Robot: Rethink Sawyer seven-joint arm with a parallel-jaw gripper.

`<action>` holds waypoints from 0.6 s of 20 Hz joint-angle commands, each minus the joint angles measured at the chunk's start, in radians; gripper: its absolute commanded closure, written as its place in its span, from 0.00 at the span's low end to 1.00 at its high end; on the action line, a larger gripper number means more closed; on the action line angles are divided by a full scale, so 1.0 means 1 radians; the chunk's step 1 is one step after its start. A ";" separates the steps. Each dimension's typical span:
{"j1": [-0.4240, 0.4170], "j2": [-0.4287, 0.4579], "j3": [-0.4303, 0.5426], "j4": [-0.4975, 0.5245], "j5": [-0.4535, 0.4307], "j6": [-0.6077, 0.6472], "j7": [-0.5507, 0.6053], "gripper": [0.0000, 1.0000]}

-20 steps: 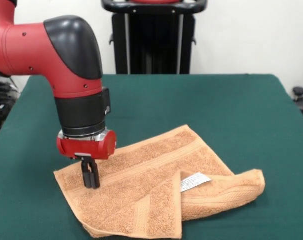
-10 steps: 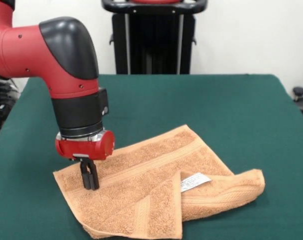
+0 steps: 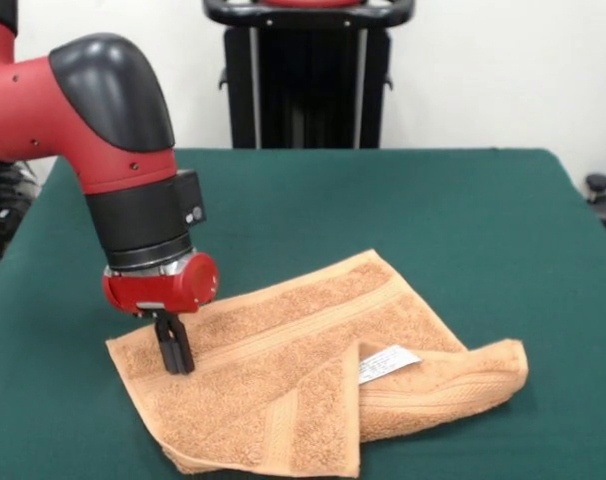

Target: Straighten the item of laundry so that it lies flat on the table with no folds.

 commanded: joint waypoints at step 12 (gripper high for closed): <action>-0.065 -0.057 -0.083 0.237 -0.101 0.146 -0.152 1.00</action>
